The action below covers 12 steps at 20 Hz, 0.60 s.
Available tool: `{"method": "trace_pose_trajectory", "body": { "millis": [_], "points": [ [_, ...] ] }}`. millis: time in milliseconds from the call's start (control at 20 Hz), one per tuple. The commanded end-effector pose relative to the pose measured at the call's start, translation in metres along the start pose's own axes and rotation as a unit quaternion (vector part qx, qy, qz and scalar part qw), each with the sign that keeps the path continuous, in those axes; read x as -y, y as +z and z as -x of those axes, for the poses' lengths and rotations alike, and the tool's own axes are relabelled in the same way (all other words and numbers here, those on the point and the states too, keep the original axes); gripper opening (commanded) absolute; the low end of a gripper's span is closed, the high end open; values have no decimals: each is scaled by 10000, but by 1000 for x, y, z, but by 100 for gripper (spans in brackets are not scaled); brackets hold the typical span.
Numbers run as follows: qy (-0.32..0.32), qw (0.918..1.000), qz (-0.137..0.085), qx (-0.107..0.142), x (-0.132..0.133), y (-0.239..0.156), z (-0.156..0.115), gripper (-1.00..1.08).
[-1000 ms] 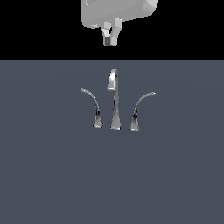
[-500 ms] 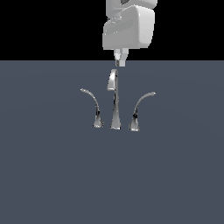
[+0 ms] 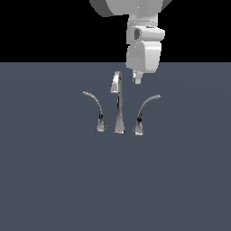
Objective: Turn on the faucet by rotating a designated handle.
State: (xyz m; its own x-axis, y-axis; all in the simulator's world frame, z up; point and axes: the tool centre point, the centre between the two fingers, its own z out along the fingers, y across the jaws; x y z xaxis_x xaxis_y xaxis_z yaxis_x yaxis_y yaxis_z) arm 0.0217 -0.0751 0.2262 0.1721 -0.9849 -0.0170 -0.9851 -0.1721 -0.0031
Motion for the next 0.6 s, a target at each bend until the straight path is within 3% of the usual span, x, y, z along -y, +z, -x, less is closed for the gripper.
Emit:
{"method": "trace_pose_trajectory", "body": {
  "millis": [0, 550],
  "points": [
    [388, 9992, -1, -28, 7, 13, -17, -100],
    [1527, 9882, 2, -87, 20, 50, -72, -100]
  ]
}}
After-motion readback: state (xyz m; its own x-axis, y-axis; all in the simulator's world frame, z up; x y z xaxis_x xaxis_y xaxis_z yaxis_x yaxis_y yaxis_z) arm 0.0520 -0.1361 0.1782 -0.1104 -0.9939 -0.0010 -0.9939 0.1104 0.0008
